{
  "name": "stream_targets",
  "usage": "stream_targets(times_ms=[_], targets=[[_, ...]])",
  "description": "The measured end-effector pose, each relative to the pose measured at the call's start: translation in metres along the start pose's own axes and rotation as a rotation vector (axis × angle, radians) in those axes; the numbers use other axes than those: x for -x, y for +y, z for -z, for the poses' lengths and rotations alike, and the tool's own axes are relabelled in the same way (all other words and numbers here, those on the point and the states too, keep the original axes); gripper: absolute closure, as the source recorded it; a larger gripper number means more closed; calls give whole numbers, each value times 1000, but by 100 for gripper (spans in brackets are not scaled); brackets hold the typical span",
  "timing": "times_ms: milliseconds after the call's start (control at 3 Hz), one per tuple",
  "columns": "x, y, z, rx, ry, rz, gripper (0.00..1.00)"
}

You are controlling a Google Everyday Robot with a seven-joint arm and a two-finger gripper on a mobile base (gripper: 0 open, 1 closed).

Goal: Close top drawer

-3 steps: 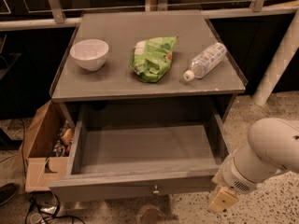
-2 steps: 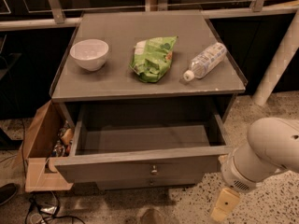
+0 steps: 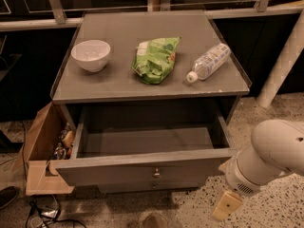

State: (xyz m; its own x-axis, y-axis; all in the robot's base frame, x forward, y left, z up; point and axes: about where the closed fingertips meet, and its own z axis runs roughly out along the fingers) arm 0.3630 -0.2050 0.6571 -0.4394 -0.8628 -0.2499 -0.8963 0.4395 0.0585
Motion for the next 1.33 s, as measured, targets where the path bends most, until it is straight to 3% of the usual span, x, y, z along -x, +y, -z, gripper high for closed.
stream_targets(times_ms=[1000, 1333], targets=[[0, 0, 0, 0, 0, 0, 89], [0, 0, 0, 0, 0, 0, 100]])
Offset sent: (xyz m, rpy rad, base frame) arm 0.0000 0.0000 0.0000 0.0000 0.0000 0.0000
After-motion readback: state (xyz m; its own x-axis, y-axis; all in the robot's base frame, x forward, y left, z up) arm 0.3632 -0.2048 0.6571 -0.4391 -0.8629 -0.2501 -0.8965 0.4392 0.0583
